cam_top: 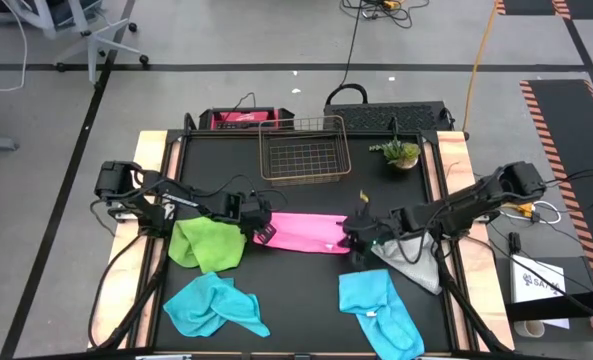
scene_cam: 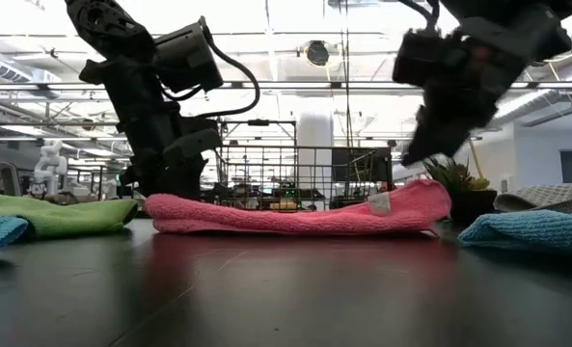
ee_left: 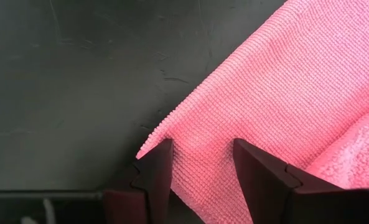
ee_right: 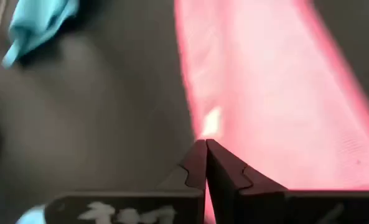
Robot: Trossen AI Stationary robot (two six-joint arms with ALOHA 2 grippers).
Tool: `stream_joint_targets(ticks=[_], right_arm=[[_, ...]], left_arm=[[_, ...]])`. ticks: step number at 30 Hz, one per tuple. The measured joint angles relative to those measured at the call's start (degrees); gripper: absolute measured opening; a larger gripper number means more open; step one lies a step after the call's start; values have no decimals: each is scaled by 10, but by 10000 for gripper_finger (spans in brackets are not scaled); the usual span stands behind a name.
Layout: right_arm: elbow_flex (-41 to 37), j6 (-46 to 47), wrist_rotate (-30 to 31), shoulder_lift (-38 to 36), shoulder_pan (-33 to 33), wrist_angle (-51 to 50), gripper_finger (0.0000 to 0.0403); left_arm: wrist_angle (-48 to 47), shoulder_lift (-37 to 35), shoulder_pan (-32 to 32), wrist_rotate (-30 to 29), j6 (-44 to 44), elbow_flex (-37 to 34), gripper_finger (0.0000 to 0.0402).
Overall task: Fold microfiber towels
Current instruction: Fold the pink microfiber cloth
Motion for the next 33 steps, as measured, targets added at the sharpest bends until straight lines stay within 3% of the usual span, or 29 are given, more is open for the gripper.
stream_joint_targets(ticks=[5, 12, 21, 26, 33], right_arm=[[0, -25, 49, -21, -28, -29, 0], [0, -26, 49, 50, -33, -19, 0], [0, -23, -6, 126, -33, 111, 0], [0, -12, -41, 126, -25, 113, 0], [0, 24, -43, 126, 15, 110, 0]], left_arm=[[3, 0, 0, 1, 0, 0, 172], [3, 0, 0, 2, -1, 0, 172], [4, 0, 0, 1, -5, 0, 172], [4, 0, 0, 1, -5, 0, 172], [4, 0, 0, 1, -9, 1, 172]])
